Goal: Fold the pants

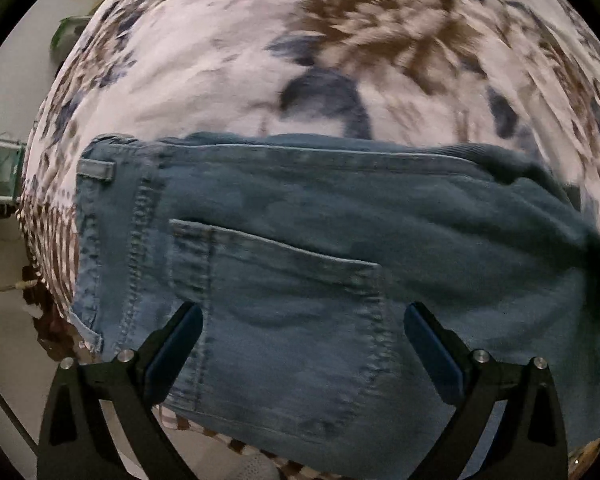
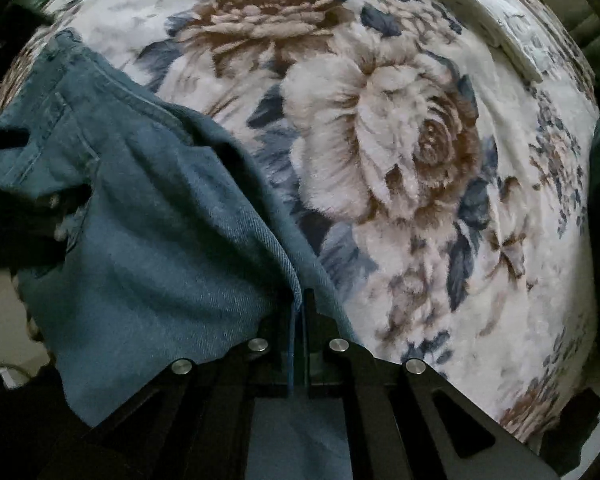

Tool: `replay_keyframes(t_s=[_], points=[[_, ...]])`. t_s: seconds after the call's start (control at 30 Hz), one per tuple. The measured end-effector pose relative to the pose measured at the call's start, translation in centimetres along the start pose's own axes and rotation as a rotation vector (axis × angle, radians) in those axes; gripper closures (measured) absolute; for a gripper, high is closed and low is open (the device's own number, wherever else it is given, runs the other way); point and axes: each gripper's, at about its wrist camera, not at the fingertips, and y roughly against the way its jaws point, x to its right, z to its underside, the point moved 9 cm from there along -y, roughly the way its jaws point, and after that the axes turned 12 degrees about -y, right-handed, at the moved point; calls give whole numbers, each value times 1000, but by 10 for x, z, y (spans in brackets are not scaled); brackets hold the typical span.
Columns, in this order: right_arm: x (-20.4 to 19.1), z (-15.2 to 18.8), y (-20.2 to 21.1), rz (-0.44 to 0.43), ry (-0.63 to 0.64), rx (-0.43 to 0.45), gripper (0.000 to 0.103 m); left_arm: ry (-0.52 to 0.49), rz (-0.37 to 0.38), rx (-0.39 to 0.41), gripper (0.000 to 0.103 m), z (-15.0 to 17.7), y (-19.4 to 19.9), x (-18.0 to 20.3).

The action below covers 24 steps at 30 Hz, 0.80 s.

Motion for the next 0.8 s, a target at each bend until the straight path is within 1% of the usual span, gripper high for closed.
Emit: replay_keyframes(t_s=[0.03,0.07,0.1,0.13,0.2,0.23,0.3,0.37,0.43,0.47,0.53,0.57,0.6,0.63,0.67,0.7,0.8], points=[[3,-6,-7,-13,-63,-13,99,-18,-6,-6,0,2,0,6],[9,-9,-7,-49,-110,-22,94,-35,-13,-12,0,3,1,10],[18,-8,-5,-92,-155,-44,84,-51,-21,-12,0,3,2,13],[28,-8,-1,-120,-193,-48,79,-74,-29,-4,0,4,6,17],[59,3,18,-227,-298,-43,57,-111,-46,25,0,5,16,25],[81,15,27,-233,-352,-43,55,-128,-54,48,0,5,24,30],[127,46,38,-220,-442,-47,54,-167,-60,68,0,6,35,45],[182,87,41,-172,-548,-41,54,-187,-54,87,0,12,46,68],[232,143,40,-113,-668,-70,54,-200,-43,102,0,14,57,100],[252,171,41,-105,-747,-77,54,-206,-35,105,0,15,62,115],[296,225,36,-118,-932,-84,54,-224,-19,115,0,15,71,148],[316,252,36,-115,-1003,-76,54,-232,-18,124,0,17,76,169],[333,275,32,-106,-1059,-68,54,-238,-14,127,0,20,77,179],[352,300,26,-86,-1111,-70,54,-250,-12,131,0,21,79,201],[364,319,21,-72,-1149,-63,54,-257,-15,131,0,21,82,211],[375,330,14,-60,-1185,-50,54,-267,-17,126,0,22,81,223],[393,370,-1,-80,-1245,-25,54,-286,-30,120,0,18,82,258]])
